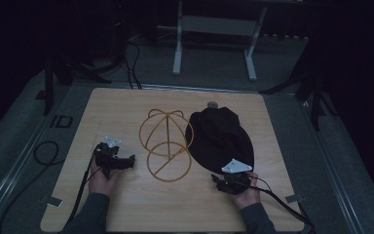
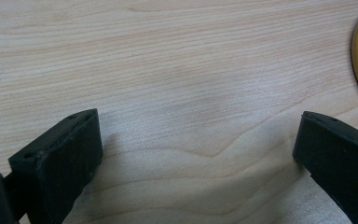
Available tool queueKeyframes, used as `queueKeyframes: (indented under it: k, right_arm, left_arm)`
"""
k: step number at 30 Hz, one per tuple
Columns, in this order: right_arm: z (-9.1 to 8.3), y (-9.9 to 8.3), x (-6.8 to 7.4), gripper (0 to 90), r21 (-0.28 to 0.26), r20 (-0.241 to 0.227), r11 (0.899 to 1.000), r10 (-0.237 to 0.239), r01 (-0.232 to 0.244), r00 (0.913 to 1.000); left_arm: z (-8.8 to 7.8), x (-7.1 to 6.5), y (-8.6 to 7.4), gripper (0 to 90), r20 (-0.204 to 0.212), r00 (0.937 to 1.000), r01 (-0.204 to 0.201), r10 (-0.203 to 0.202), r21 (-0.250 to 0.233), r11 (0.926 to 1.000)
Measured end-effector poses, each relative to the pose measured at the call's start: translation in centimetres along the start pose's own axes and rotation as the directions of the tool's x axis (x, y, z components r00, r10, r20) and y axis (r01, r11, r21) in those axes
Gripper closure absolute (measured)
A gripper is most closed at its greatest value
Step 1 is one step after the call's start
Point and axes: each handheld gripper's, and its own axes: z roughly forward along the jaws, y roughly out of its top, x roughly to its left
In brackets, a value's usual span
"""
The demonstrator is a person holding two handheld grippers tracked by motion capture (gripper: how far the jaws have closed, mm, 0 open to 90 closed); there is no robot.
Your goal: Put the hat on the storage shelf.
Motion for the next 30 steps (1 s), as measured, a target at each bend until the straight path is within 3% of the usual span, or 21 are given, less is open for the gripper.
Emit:
queueKeyframes:
  k: [7,10,15,21,30]
  right_arm:
    - [0.0,0.3,0.2,41.7,0.019,0.01,1.0,0.009,-0.009,0.9999]
    - [-0.2,0.4,0.1,48.1,0.021,-0.043,0.999,0.036,-0.035,0.9984]
    - [-0.7,0.5,0.1,56.6,0.045,-0.073,0.999,0.02,-0.017,0.9971]
    - [-1.4,0.9,-0.1,60.6,0.098,-0.085,0.995,-0.013,0.021,0.9963]
    - [-3.7,2.1,-1.3,60.4,0.153,-0.092,0.986,-0.046,0.059,0.9947]
  left_arm:
    - [0.0,0.0,0.0,1.5,0.0,1.0,-0.001,0.001,0.002,1.0]
    - [0.0,0.0,0.0,1.5,0.0,1.0,0.0,0.0,0.001,1.0]
    - [0.0,0.0,0.0,1.5,0.001,1.0,-0.001,0.001,0.002,1.0]
    - [0.0,0.0,0.0,1.5,0.001,1.0,-0.001,0.001,0.0,1.0]
    - [0.0,0.0,0.0,1.5,0.001,1.0,-0.001,0.001,0.002,1.0]
